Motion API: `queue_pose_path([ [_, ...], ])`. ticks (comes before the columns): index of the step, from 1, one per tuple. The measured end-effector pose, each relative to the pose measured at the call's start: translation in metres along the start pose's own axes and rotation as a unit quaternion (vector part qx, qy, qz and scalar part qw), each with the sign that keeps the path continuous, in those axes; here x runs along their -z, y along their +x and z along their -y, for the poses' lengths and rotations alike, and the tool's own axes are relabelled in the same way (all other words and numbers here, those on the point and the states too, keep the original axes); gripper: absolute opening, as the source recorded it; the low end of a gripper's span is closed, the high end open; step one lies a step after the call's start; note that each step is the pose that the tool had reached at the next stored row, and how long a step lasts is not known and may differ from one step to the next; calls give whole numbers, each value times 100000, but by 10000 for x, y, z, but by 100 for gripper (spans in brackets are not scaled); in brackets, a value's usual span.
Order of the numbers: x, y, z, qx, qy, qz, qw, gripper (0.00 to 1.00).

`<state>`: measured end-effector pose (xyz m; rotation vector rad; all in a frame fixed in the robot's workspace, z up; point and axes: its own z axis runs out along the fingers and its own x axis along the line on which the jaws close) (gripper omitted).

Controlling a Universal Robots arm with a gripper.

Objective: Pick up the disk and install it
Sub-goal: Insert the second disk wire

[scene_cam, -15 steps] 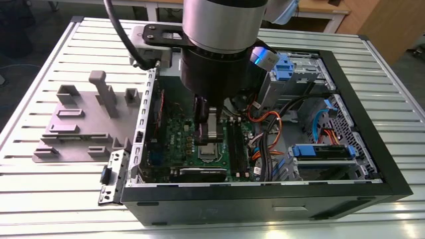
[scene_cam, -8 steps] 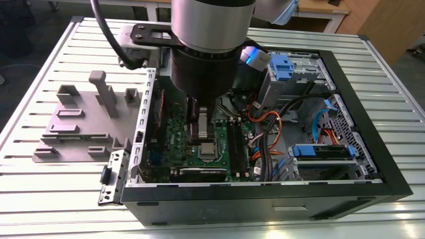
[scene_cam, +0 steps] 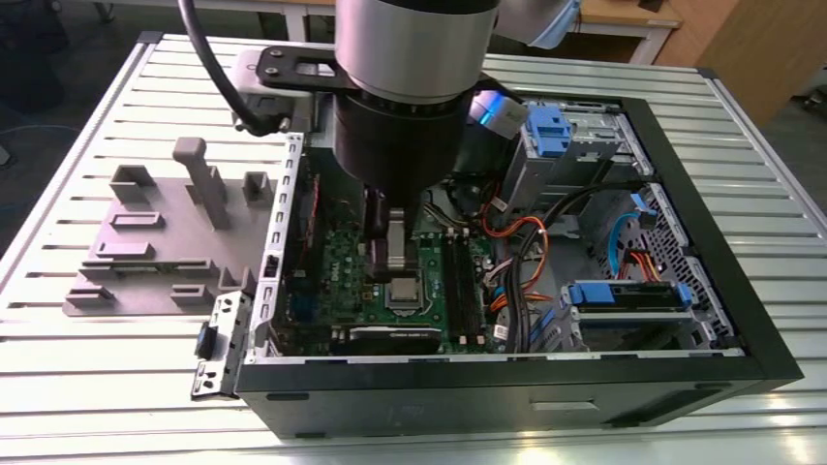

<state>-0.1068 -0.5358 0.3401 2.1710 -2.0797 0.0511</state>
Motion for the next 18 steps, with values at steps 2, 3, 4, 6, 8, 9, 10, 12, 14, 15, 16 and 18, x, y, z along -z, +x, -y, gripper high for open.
queue_pose_path([
  [2,0,0,12,-1,2,2,100000,11],
  [3,0,1,18,-1,2,4,100000,11],
  [4,1,1,24,1,-1,0,100000,11],
  [6,1,1,36,-1,0,1,100000,11],
  [8,2,2,48,1,-1,-1,100000,11],
  [9,2,2,54,1,-2,-1,100000,11],
  [10,2,3,60,0,0,0,100000,11],
  [12,3,3,72,1,1,-1,100000,11],
  [14,4,4,84,0,-1,-2,100000,11],
  [15,7,7,173,0,0,1,100000,11],
  [16,8,7,172,-3,-1,2,100000,11],
  [18,13,8,172,-6,-4,-1,100000,11],
])
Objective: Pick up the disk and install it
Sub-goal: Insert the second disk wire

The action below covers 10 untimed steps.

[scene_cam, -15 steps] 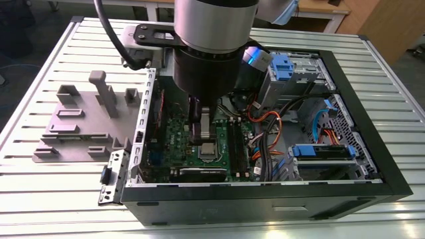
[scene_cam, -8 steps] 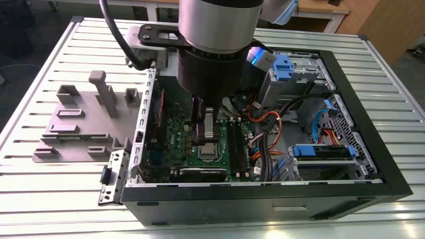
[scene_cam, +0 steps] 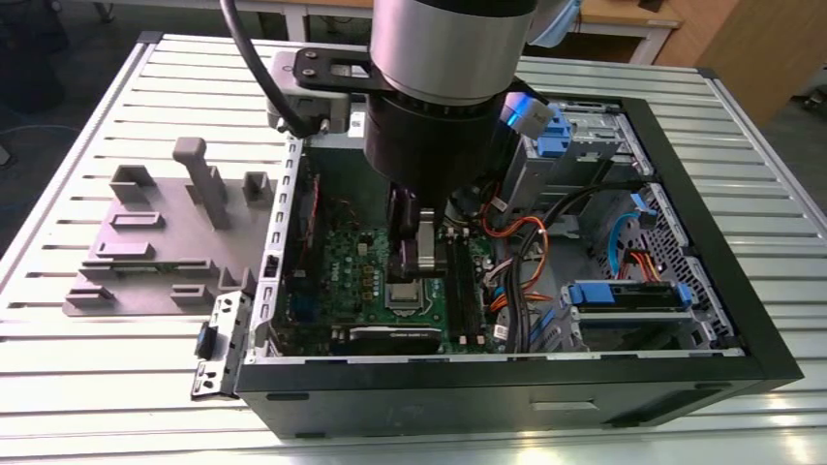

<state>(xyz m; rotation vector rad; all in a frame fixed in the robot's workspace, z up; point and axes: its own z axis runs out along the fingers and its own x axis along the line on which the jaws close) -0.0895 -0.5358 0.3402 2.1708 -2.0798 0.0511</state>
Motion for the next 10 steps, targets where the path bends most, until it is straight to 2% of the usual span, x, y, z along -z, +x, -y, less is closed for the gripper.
queue_pose_path([
  [10,12,2,0,4,3,0,100000,11],
])
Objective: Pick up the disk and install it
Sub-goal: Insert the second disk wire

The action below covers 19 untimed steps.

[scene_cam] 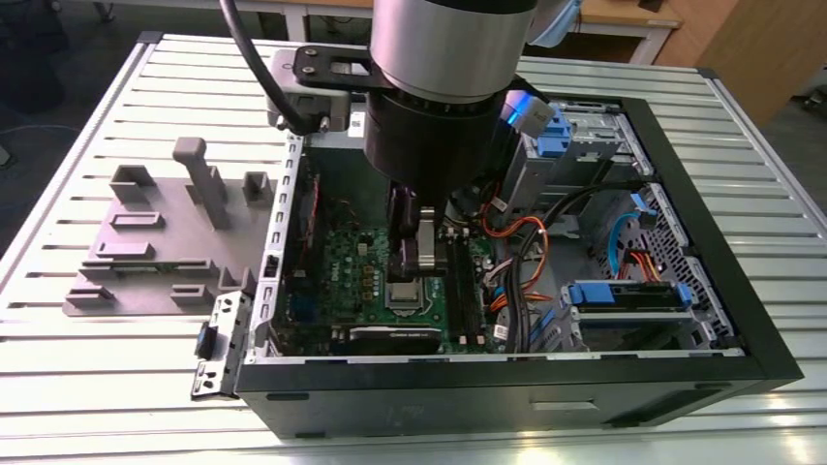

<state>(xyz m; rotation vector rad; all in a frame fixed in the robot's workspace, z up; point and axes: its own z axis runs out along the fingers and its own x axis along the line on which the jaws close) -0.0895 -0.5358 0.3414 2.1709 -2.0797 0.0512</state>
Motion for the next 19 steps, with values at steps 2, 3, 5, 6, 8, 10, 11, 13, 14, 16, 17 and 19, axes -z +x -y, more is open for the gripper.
queue_pose_path([
  [2,1,0,0,0,1,2,100000,11],
  [3,1,0,0,1,1,3,100000,11],
  [5,2,1,5,5,0,-5,100000,11],
  [6,3,1,15,6,-3,-6,100000,11],
  [8,4,2,37,3,-2,-3,100000,11],
  [10,5,3,54,3,0,1,100000,11],
  [11,5,3,63,1,1,0,100000,11],
  [13,6,4,76,1,-1,1,100000,11],
  [14,7,4,84,2,0,1,100000,11],
  [16,8,5,102,-1,0,-1,100000,11],
  [17,9,5,114,1,0,0,100000,11],
  [19,10,7,135,-2,1,1,100000,11],
])
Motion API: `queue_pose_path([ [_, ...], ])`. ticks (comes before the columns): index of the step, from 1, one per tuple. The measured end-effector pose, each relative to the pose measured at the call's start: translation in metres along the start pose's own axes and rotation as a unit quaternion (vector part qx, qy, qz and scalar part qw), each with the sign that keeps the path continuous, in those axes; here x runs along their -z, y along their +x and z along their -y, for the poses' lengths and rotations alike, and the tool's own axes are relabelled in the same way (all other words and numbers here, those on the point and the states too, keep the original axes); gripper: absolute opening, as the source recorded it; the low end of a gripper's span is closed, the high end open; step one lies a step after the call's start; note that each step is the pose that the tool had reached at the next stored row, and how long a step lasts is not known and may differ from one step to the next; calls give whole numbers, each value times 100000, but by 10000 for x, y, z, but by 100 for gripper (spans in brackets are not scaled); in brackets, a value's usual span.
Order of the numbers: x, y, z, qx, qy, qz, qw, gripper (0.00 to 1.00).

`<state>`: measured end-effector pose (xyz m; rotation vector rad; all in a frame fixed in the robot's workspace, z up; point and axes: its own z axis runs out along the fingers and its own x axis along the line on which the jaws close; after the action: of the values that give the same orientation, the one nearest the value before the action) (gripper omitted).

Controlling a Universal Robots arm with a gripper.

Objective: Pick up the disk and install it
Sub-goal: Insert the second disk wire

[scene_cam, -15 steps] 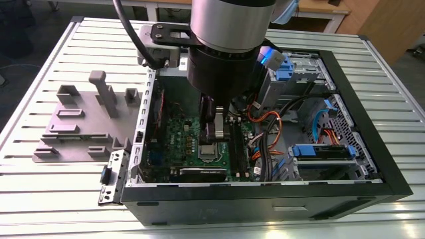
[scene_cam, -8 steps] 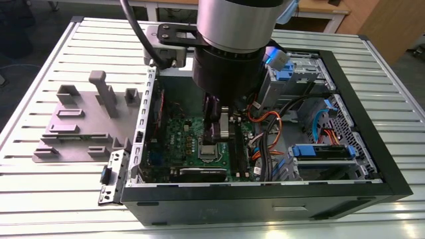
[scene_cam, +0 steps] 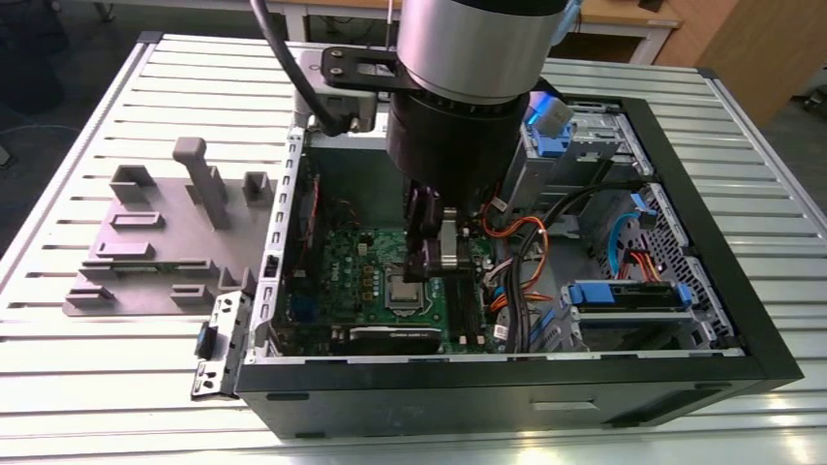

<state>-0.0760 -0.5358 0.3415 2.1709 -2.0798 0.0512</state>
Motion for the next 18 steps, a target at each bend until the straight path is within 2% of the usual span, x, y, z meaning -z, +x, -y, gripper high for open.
queue_pose_path([
  [10,7,5,105,4,-3,-1,100000,11],
  [18,32,8,114,1,-3,-1,100000,11],
])
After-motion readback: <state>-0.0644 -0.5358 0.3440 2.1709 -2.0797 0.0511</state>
